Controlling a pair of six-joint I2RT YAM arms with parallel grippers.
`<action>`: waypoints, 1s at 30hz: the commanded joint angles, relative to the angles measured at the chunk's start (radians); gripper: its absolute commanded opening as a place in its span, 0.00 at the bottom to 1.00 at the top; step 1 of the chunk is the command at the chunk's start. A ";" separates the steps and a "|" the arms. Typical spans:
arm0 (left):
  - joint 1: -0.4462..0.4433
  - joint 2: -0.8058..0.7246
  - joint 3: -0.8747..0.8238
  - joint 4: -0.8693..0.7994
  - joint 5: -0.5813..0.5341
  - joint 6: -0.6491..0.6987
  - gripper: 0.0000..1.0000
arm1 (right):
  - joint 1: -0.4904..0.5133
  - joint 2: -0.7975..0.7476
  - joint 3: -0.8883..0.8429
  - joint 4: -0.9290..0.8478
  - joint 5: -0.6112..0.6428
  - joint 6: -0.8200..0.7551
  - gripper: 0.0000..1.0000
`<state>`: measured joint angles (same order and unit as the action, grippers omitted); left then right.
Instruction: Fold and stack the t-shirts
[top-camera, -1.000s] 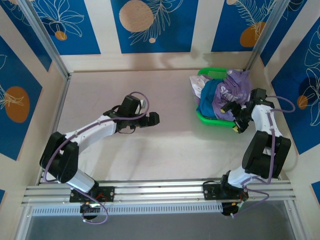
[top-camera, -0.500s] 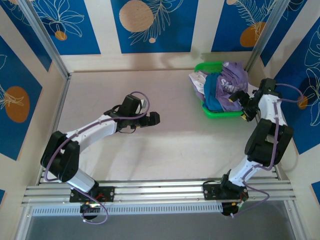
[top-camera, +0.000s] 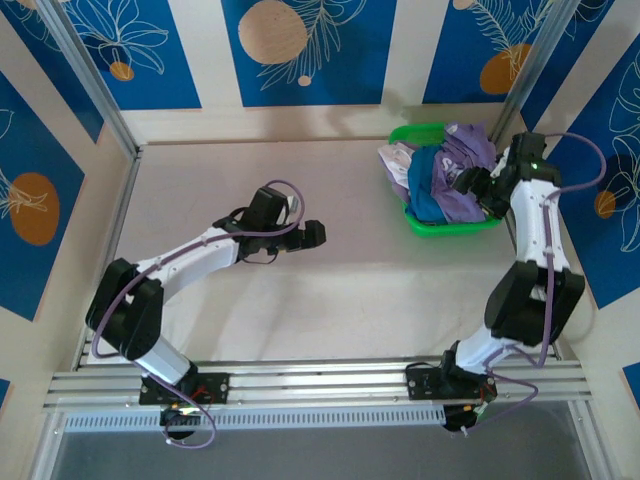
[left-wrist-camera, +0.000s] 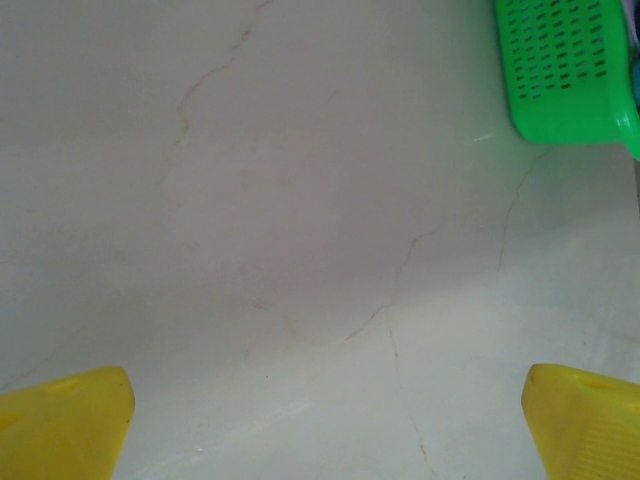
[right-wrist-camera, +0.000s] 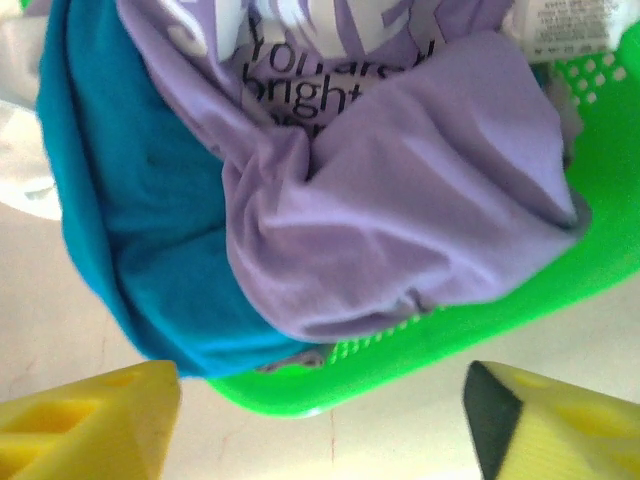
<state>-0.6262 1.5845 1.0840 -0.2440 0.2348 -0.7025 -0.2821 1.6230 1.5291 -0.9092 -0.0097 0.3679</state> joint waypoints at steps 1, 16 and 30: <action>-0.036 0.034 0.023 0.055 0.003 -0.035 0.99 | 0.026 0.096 0.087 -0.098 0.040 -0.070 0.71; -0.058 0.096 0.047 0.074 0.013 -0.039 0.99 | 0.107 0.300 0.259 -0.129 0.195 -0.107 0.47; -0.058 0.097 0.067 0.059 0.009 -0.037 0.99 | 0.124 0.245 0.291 -0.122 0.264 -0.135 0.01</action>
<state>-0.6754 1.6733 1.1156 -0.1730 0.2352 -0.7357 -0.1673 1.9419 1.7878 -1.0191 0.2337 0.2390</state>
